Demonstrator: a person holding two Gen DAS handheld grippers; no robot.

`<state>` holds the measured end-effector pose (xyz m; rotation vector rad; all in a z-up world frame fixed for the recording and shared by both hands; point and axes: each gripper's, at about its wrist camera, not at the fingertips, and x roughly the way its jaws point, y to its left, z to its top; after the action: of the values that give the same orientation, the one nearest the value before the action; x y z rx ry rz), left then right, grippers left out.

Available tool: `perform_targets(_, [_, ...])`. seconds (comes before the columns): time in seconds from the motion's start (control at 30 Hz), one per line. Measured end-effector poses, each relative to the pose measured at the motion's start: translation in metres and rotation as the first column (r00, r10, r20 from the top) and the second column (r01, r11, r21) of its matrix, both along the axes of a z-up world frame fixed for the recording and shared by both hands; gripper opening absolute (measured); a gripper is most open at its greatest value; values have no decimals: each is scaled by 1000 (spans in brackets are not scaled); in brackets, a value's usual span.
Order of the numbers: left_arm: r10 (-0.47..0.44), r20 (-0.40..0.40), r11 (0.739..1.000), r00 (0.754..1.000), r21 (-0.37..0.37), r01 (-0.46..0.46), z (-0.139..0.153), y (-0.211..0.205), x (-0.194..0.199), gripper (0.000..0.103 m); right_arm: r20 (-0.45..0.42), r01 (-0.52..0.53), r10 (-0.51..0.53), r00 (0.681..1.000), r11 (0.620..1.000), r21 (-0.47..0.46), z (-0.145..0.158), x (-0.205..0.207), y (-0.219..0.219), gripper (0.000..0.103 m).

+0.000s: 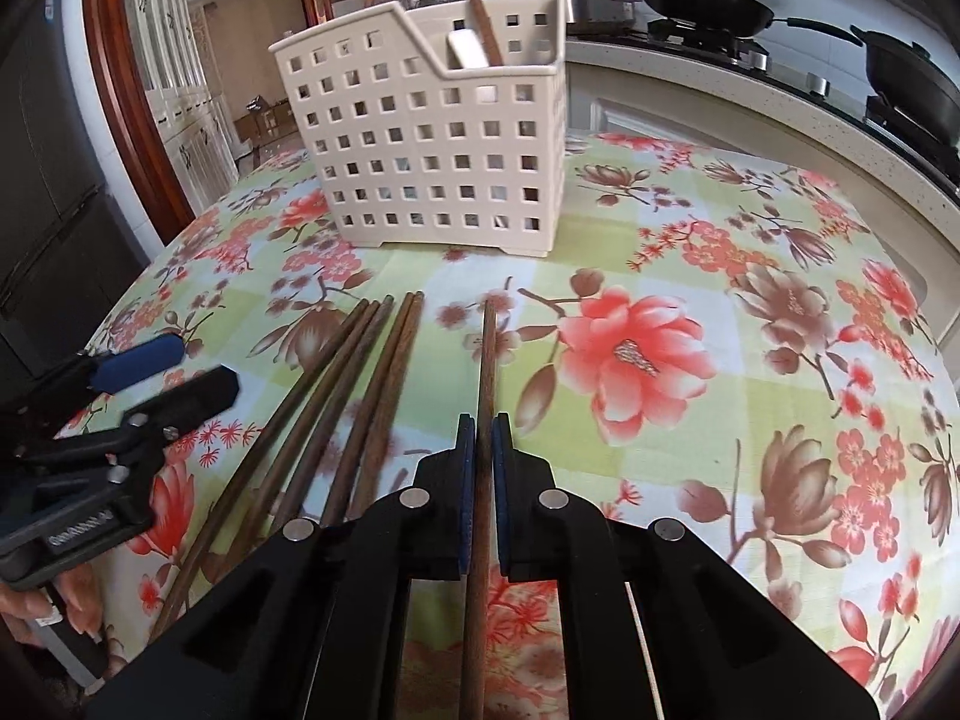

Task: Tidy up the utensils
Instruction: 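Grasp a brown chopstick from the pile with the left tool while the right tool grasps another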

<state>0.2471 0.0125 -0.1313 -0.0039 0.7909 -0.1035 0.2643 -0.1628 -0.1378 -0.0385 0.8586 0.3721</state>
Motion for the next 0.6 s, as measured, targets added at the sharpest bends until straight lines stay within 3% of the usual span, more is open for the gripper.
perform_targets(0.2, [-25,-61,1000,998,7,25,-9,-11,17,34,7,0,0,1000,1000,27,4,-1,-8,6])
perform_targets(0.4, [-54,-72,998,996,29,56,-11,-22,22,30,3,1,-1,1000,999,45,4,0,-12,6])
perform_targets(0.53, [-49,-82,996,995,67,54,-15,-28,24,19,3,-5,5,1000,999,51,4,0,-13,6])
perform_targets(0.6, [-48,-81,996,996,70,53,-15,-28,24,7,3,-4,4,1000,999,53,4,0,-14,6])
